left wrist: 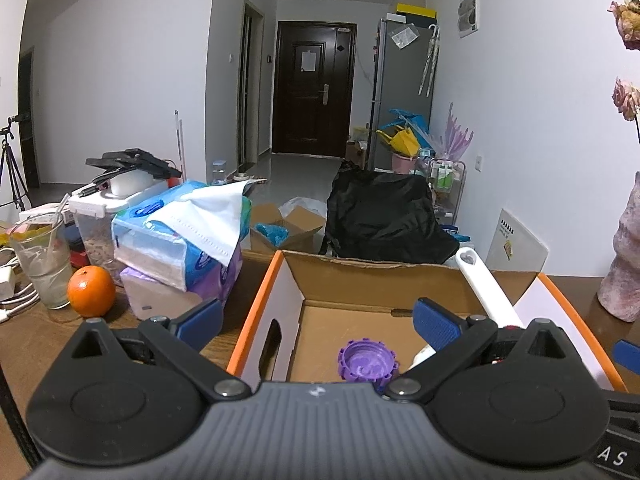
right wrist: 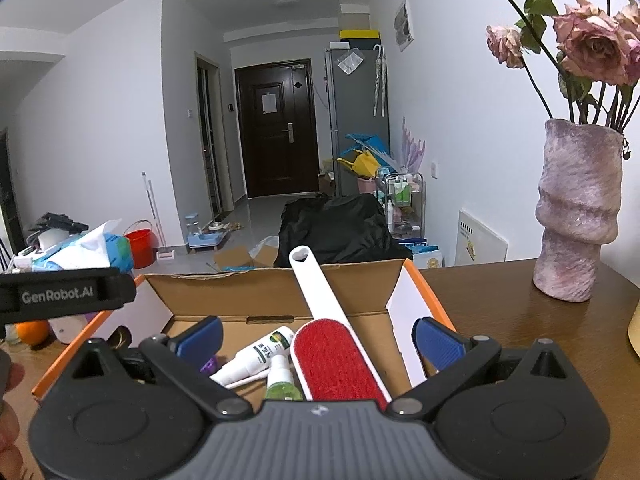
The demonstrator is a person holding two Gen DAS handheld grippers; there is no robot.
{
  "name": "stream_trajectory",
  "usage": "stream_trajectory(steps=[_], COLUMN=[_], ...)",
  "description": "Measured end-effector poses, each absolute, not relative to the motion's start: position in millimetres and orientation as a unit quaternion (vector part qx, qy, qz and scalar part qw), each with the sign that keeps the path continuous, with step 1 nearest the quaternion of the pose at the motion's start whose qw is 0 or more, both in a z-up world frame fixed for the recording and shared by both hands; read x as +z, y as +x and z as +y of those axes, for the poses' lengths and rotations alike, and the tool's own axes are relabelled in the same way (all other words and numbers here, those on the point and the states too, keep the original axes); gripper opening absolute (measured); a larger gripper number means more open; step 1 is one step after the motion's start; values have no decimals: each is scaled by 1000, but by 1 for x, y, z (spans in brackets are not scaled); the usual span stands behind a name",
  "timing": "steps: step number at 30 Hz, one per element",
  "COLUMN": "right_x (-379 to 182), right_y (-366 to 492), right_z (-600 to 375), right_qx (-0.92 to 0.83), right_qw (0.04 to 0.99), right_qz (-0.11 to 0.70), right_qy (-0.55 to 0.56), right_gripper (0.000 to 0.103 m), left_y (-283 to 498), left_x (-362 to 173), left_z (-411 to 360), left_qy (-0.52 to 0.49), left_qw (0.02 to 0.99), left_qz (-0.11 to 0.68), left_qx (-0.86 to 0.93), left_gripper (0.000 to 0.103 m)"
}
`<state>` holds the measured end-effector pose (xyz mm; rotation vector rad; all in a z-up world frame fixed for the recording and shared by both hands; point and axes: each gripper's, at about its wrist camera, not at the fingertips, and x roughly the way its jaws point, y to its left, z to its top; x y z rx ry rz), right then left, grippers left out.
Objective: Organize rigid objects
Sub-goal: 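Open both tools to drop the tube and spray bottle into the box, then withdraw both tools from the box toward the plug adapter and tape roll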
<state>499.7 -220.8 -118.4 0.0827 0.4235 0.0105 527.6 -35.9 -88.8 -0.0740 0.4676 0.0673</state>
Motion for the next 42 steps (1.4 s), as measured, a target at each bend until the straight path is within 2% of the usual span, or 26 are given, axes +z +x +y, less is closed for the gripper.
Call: stream_trajectory(steps=[42], right_x=[-142], right_y=[364], right_z=[-211], right_qx=[22], right_qw=[970], right_qz=[240], right_qy=[-3], right_gripper=[103], left_y=[385], left_x=[-111], left_z=[3], left_qy=[-17], left_qw=[966], left_qz=[257], left_qx=[28], left_gripper=[103])
